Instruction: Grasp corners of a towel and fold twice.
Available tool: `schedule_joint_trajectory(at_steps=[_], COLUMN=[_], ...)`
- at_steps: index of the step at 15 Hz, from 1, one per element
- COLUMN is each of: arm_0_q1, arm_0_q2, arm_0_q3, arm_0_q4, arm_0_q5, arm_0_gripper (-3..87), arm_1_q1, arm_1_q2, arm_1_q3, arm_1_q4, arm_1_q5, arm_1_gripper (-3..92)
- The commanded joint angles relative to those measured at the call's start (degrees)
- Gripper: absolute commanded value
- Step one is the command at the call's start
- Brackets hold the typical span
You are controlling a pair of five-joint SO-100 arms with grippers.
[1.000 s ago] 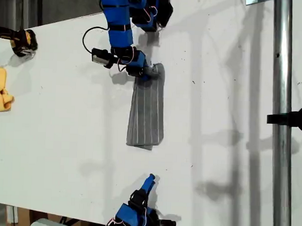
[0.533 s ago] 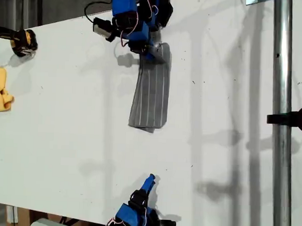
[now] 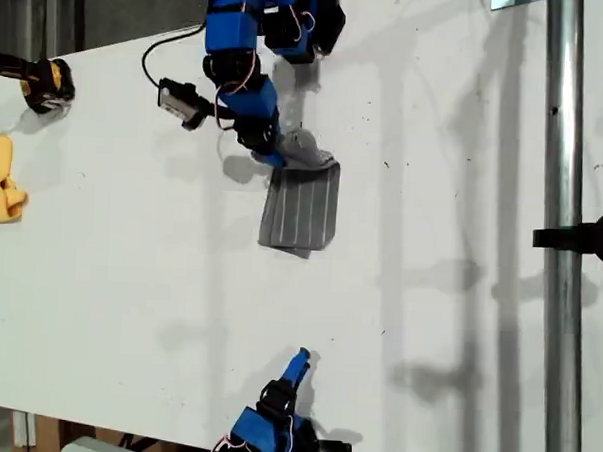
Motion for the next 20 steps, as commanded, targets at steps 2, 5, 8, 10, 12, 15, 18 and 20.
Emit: schedule_joint_trajectory(at_steps=[2,5,8,10,12,15,18,20], arm_0_q1=[1.0,1.1,1.1,1.1,1.0,1.0,0.7,0.6], arm_0_q2=[0.4,0.4,0.4,0.4,0.4,0.4,0.4,0.4], arm_0_q3=[-1.0,-1.1,-1.1,-1.1,-1.0,-0.9,-0.9,-0.3], arm_0_q4=[0.3,0.4,0.4,0.4,0.4,0.4,0.4,-0.1], arm_0_q5=[-0.6,-0.8,-0.9,-0.9,-1.0,-1.1,-1.0,0.0], arm_0_gripper=[15.1,15.1,15.1,15.3,15.4,15.4,15.5,15.1], arm_1_q1=[0.4,0.4,1.4,2.2,1.4,1.1,3.4,4.6], arm_1_q2=[-22.6,-33.9,-41.7,-47.5,-46.1,-37.6,-19.6,-2.3], arm_1_q3=[-21.6,-30.8,-34.0,-39.5,-46.6,-52.7,-40.0,-19.5], arm_1_q4=[-4.4,-6.1,-8.2,-4.0,2.0,9.9,9.7,7.6], arm_1_q5=[-5.5,-7.5,-7.5,-6.9,-8.8,-10.2,-11.5,-8.8], arm_1_gripper=[-0.2,-0.2,0.2,22.0,28.8,22.8,18.0,4.9])
